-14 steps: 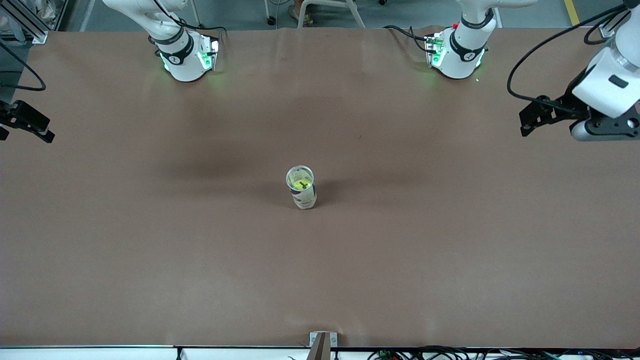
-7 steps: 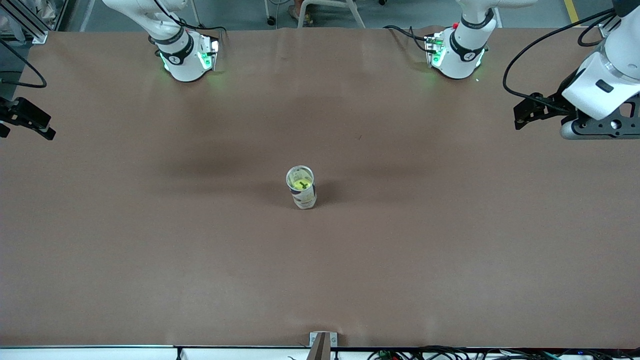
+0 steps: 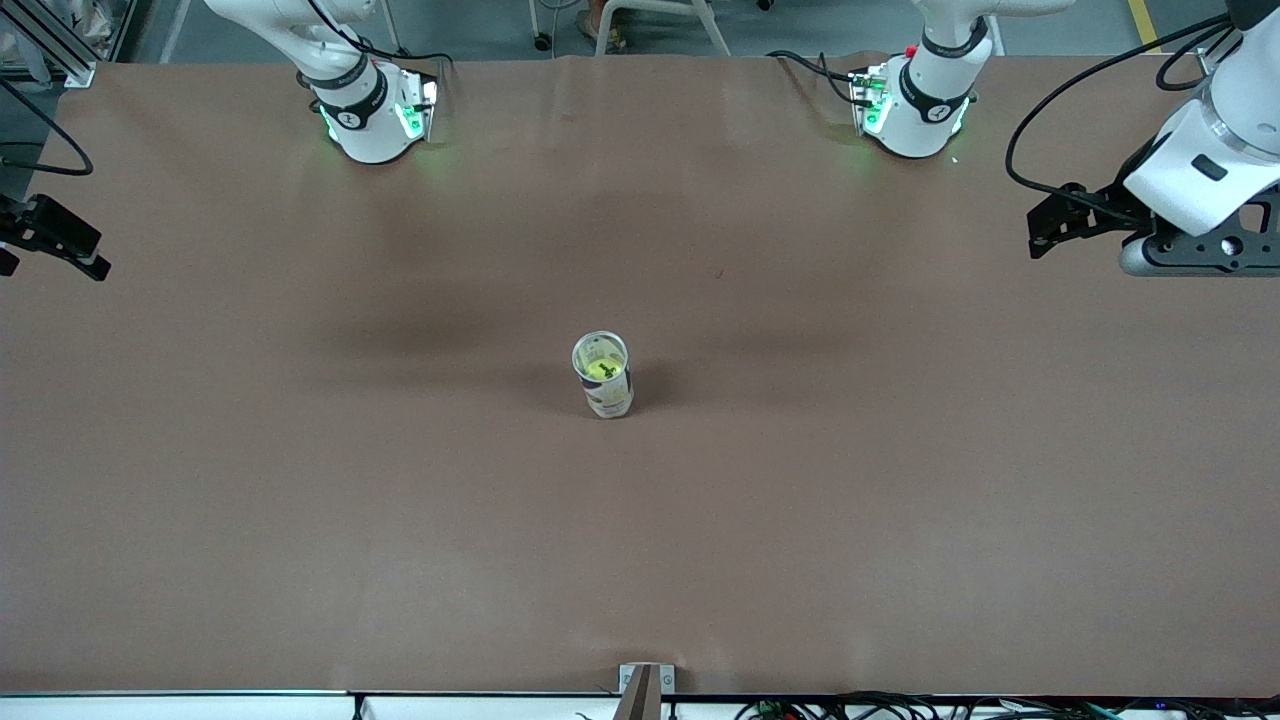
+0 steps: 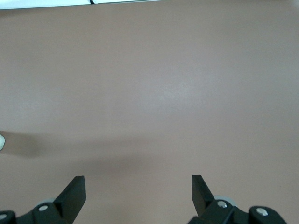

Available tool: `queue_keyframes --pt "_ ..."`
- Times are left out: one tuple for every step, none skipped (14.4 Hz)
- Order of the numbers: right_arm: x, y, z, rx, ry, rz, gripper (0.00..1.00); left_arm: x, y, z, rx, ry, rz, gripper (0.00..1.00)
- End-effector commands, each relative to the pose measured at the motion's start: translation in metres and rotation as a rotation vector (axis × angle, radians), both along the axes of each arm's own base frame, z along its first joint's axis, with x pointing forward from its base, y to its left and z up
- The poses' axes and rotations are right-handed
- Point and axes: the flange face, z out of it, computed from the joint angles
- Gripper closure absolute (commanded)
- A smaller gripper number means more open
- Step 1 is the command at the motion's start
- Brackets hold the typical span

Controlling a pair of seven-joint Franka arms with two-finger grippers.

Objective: Insert tennis ball vertically with right arm

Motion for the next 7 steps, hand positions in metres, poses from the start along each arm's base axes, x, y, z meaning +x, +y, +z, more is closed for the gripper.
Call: queue_keyframes --pt "-0.0019 0.0033 0.0026 -0.001 -0.009 0.004 0.0 -0.0042 0.0018 0.0015 -0.016 -0.012 -0.013 0.0" --pt "-0.0017 0.005 0.0026 -0.001 -0.009 0.007 0.0 -0.0045 -0.0006 -0.0005 -0.014 -0.009 -0.015 0.0" --pt "-0.0017 0.005 0.0026 -0.001 -0.009 0.007 0.0 -0.005 -0.0015 -0.0003 -0.016 -0.01 -0.013 0.0" --pt "-0.0017 0.0067 0.0024 -0.001 -0.008 0.01 0.0 -0.0059 -0.0015 0.0006 -0.015 -0.012 -0.01 0.0" --pt "-0.0019 0.0067 0.0023 -0.001 -0.006 0.01 0.0 -0.0072 -0.0023 0.0014 -0.017 -0.012 -0.012 0.0" --pt "-0.0019 0.0067 0.0023 -0.001 -0.006 0.01 0.0 -0.0091 -0.0023 -0.0009 -0.024 -0.006 -0.01 0.0" --pt "-0.0017 0.0067 0.0024 -0.001 -0.008 0.01 0.0 -0.0113 -0.0026 -0.0008 -0.036 -0.005 -0.009 0.0"
